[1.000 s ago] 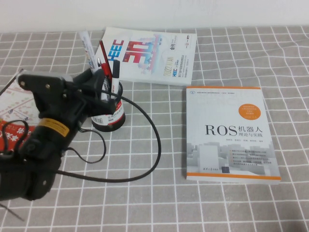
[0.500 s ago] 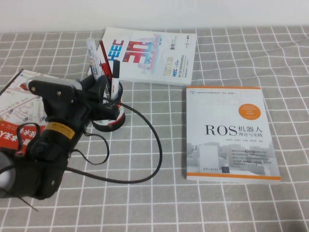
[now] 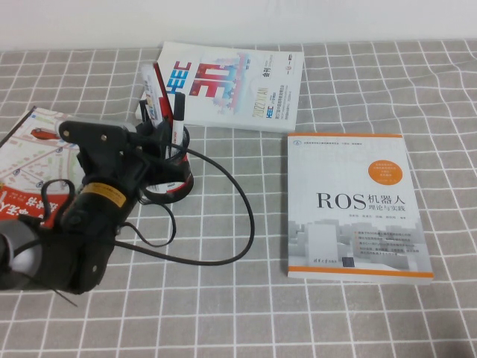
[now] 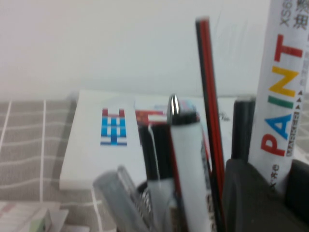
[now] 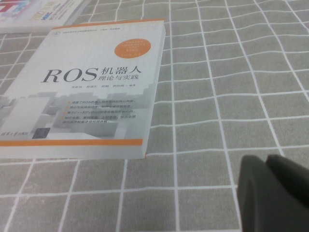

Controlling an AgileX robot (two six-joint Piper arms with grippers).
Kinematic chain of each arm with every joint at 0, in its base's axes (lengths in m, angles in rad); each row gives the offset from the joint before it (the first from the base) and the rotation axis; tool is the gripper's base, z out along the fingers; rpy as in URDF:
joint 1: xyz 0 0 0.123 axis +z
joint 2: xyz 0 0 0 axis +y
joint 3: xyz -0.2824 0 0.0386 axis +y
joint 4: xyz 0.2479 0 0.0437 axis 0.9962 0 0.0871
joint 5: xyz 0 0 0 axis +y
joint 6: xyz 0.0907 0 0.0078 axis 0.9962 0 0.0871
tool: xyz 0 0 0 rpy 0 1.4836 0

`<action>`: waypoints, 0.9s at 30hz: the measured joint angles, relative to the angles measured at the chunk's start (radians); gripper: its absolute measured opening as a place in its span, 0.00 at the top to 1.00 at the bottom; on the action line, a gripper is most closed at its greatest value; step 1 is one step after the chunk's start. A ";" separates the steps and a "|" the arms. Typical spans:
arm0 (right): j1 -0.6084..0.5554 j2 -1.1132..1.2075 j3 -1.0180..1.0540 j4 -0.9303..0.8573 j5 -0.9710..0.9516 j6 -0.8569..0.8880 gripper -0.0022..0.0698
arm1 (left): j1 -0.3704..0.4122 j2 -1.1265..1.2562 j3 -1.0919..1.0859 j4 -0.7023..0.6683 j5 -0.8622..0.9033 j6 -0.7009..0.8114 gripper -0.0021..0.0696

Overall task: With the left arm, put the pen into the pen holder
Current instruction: Place the pen onto the pen holder

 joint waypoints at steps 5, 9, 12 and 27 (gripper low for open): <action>0.000 0.000 0.000 0.000 0.000 0.000 0.99 | 0.000 0.012 0.000 0.000 -0.019 0.000 0.82; 0.000 0.000 0.000 0.000 0.000 0.000 0.99 | 0.000 0.012 0.000 0.000 -0.054 0.000 0.82; 0.000 0.000 0.000 0.000 0.000 0.000 0.99 | 0.000 0.012 0.000 -0.002 -0.055 0.000 0.80; 0.000 0.000 0.000 0.000 0.000 0.000 0.99 | 0.000 -0.064 0.060 -0.019 -0.069 0.000 0.57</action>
